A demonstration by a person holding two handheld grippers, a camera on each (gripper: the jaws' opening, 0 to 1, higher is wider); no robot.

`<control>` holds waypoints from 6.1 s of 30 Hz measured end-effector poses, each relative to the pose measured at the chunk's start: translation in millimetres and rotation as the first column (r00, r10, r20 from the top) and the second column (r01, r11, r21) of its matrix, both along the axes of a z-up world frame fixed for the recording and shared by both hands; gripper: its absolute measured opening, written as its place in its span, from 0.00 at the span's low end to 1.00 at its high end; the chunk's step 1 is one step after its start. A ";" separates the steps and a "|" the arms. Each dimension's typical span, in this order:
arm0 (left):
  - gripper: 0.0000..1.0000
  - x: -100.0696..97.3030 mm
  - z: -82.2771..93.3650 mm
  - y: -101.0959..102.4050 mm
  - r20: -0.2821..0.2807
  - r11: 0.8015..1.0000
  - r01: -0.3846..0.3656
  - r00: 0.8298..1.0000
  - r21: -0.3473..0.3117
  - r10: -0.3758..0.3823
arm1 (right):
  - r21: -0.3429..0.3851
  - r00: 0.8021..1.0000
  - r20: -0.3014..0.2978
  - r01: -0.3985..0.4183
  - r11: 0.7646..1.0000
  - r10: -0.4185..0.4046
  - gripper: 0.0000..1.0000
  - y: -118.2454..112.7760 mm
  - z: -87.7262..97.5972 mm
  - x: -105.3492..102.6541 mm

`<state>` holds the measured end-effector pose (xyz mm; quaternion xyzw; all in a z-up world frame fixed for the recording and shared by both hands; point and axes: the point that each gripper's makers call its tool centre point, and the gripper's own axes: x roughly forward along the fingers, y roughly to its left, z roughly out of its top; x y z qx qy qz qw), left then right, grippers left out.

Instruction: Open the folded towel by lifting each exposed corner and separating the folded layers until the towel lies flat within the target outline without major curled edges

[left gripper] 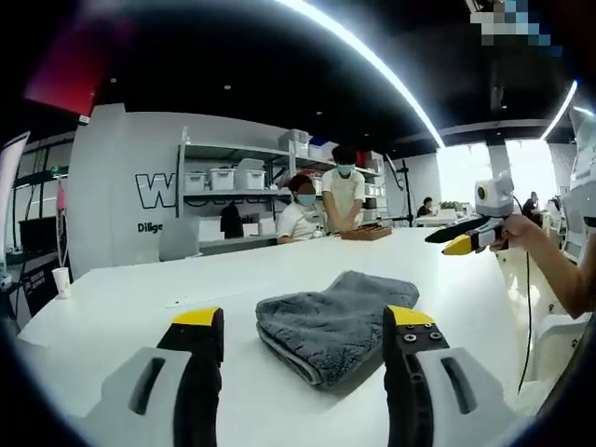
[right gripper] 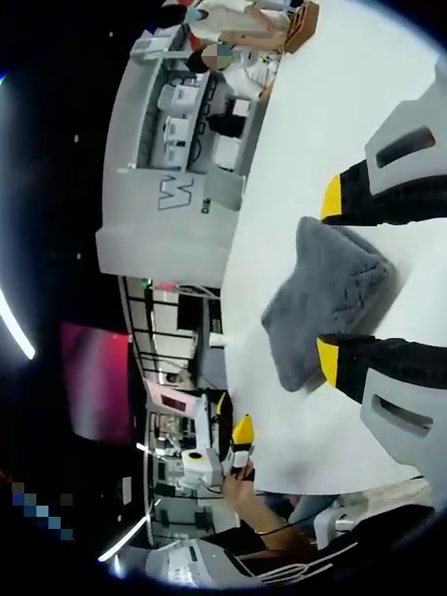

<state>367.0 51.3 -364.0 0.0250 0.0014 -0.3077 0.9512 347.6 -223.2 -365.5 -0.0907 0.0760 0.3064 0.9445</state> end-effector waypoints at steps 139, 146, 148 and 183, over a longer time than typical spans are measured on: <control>0.37 148.4 -89.6 -40.4 -0.248 1.000 0.028 0.968 -0.002 -0.028 | -0.082 0.983 -0.169 0.053 0.995 -0.067 0.20 16.8 -88.0 163.8; 0.38 150.4 -93.5 -39.9 -0.253 1.000 0.023 0.967 -0.006 -0.023 | -0.060 0.983 -0.176 0.050 0.997 -0.060 0.18 18.1 -92.2 163.7; 0.37 150.5 -94.5 -40.4 -0.255 1.000 0.022 0.967 -0.009 -0.024 | -0.059 0.983 -0.173 0.046 0.997 -0.056 0.17 18.9 -92.9 163.3; 0.09 138.3 -83.0 -49.7 -0.214 0.998 0.070 0.975 0.003 -0.068 | 0.070 1.000 -0.010 0.028 0.997 -0.027 0.02 30.6 -60.0 160.7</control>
